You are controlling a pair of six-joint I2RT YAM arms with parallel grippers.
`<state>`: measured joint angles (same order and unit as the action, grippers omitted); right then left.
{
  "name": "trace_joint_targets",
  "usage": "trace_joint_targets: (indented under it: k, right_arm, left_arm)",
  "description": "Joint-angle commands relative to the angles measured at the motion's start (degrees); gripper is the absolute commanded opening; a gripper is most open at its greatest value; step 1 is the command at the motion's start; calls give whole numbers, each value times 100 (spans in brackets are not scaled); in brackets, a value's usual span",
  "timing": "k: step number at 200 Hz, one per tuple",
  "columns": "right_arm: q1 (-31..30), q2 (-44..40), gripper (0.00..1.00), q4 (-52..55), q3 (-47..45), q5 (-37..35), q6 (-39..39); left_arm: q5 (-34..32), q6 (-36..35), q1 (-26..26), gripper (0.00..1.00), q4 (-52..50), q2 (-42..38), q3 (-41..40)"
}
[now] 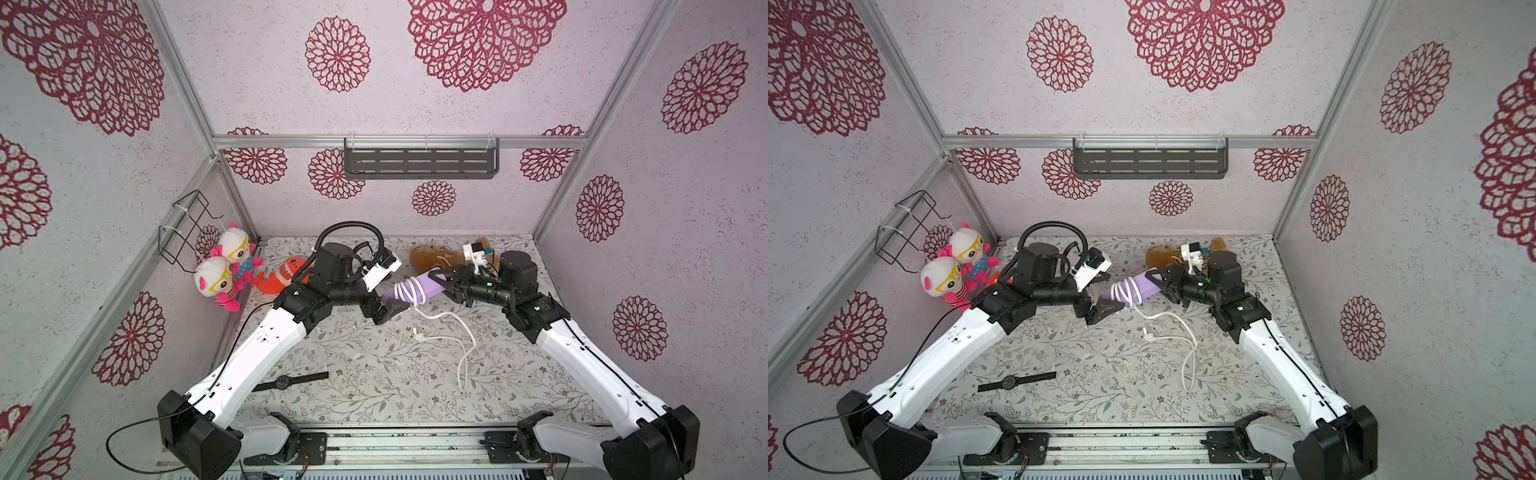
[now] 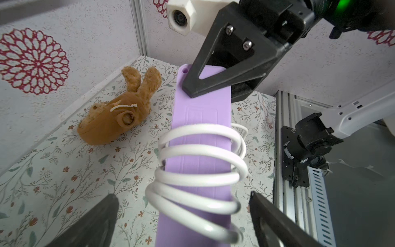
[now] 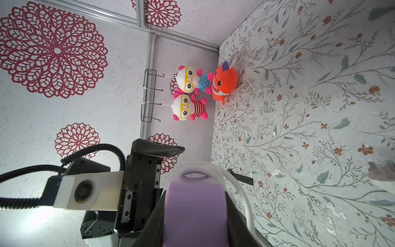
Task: Unwrap the cord wrapped around the power strip
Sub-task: Adjust the power strip.
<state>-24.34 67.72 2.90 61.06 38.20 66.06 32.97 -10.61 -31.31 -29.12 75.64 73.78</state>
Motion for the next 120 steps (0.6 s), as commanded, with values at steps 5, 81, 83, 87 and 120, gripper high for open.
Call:
trace_joint_targets:
  k: [5,81,83,87,120]
  right_arm:
    - [26,-76,0,-360,365,194,-22]
    - [26,140,0,-416,512,263,12]
    - [26,148,0,-427,512,262,16]
    - [26,151,0,-442,508,274,20]
    - [26,186,0,-509,512,323,47]
  left_arm:
    - [462,-30,37,92,21,198,134]
    - [498,-459,74,56,-436,277,293]
    - [501,-459,73,56,-432,283,294]
    - [504,-458,72,56,-436,299,303]
    - [395,-431,72,72,-410,459,389]
